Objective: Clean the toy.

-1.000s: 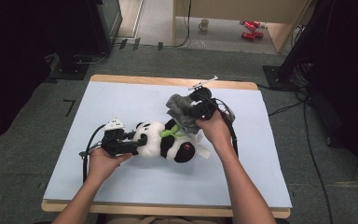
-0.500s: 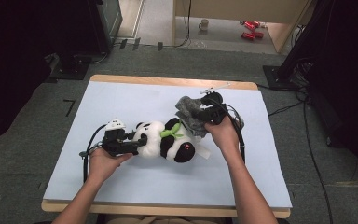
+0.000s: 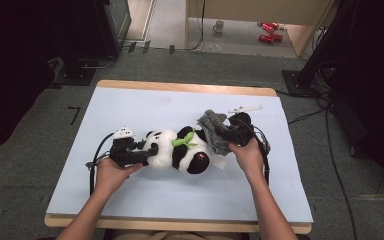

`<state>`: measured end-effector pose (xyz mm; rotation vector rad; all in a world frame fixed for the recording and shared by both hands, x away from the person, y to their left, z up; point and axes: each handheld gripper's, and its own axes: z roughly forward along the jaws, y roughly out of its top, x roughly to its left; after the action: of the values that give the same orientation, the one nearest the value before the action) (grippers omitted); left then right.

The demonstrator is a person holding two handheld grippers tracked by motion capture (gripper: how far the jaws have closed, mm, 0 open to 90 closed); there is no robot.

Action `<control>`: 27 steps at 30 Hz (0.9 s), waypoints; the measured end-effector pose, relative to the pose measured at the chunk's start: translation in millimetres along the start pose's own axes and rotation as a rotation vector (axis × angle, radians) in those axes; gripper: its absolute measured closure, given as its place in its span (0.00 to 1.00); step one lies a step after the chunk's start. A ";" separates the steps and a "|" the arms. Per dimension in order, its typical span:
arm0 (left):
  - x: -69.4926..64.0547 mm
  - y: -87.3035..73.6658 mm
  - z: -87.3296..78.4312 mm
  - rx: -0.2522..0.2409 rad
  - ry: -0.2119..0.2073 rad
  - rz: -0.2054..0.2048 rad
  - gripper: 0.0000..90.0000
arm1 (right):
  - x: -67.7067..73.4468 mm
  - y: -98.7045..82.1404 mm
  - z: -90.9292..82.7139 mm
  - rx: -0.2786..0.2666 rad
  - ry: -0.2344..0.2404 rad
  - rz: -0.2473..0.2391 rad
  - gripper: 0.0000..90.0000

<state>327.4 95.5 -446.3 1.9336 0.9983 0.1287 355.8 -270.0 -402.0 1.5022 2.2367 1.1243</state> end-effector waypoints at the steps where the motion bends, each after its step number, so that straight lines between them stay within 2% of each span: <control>1: -0.2 -0.1 0.0 -0.001 0.002 0.000 0.54 | -0.5 -1.8 0.0 -0.001 0.003 0.003 0.84; 6: -0.3 0.1 0.0 0.000 0.002 0.000 0.54 | -6.4 -8.3 0.8 0.005 0.006 0.011 0.84; 12: 0.9 1.4 0.0 0.006 -0.004 -0.001 0.54 | -15.7 -14.5 -1.2 0.027 -0.013 0.030 0.84; 18: 1.7 2.1 0.0 0.010 -0.007 -0.002 0.54 | -23.2 -9.3 -14.2 -0.002 -0.030 0.042 0.84; 23: 1.0 2.3 0.1 0.011 -0.003 0.000 0.54 | -18.5 -1.2 -28.5 -0.040 -0.027 0.028 0.84; 27: 0.4 2.4 0.1 0.012 0.001 0.003 0.54 | -7.7 5.8 -36.4 -0.060 -0.008 0.006 0.84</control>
<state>329.1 95.1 -444.7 1.9458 0.9994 0.1258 342.9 -292.7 -374.9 1.4887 2.1738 1.1747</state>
